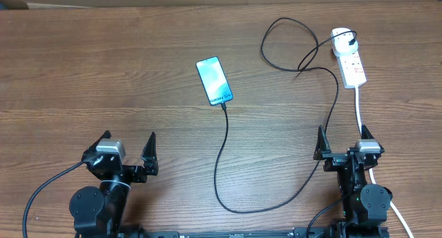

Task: Plug charger to phone and switch on socket

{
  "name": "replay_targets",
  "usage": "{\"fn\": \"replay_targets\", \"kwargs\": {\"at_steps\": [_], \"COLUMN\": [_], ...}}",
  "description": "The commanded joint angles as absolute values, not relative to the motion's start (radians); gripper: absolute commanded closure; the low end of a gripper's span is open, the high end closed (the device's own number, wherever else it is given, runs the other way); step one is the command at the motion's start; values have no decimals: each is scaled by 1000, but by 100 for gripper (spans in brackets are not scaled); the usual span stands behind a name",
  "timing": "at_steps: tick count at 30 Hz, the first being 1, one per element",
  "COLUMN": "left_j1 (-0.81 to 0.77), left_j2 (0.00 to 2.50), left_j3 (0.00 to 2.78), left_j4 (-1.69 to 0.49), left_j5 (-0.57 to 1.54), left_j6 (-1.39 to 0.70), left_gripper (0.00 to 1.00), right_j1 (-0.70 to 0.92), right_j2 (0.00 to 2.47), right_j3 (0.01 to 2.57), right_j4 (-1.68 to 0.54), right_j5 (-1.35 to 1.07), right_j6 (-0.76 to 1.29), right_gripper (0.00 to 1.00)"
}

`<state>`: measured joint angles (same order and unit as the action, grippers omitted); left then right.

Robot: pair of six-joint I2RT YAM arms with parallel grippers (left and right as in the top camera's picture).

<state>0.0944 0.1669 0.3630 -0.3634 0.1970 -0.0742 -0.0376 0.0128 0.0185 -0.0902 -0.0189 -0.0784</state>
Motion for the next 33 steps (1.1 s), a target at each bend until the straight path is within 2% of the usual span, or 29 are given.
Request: {"fn": "replay_targets", "kwargs": {"at_steps": [1, 11, 22, 33], "left_j1": [105, 104, 104, 81], "left_j2": [138, 3, 3, 3], "left_j3": [332, 185, 62, 4], "left_j4": [-339, -208, 15, 83], "left_j5": [177, 177, 165, -35], "left_j6": [-59, -120, -139, -225], "left_gripper": [0, 0, 0, 0], "right_j1": [-35, -35, -35, -35], "right_j2": [3, 3, 3, 3], "right_j3": [8, 8, 8, 8], "right_j4": [-85, -85, -85, -85], "right_j5": [-12, -12, -12, -12], "right_j6": [-80, -80, -80, -80], "right_gripper": [0, 0, 0, 0]}}
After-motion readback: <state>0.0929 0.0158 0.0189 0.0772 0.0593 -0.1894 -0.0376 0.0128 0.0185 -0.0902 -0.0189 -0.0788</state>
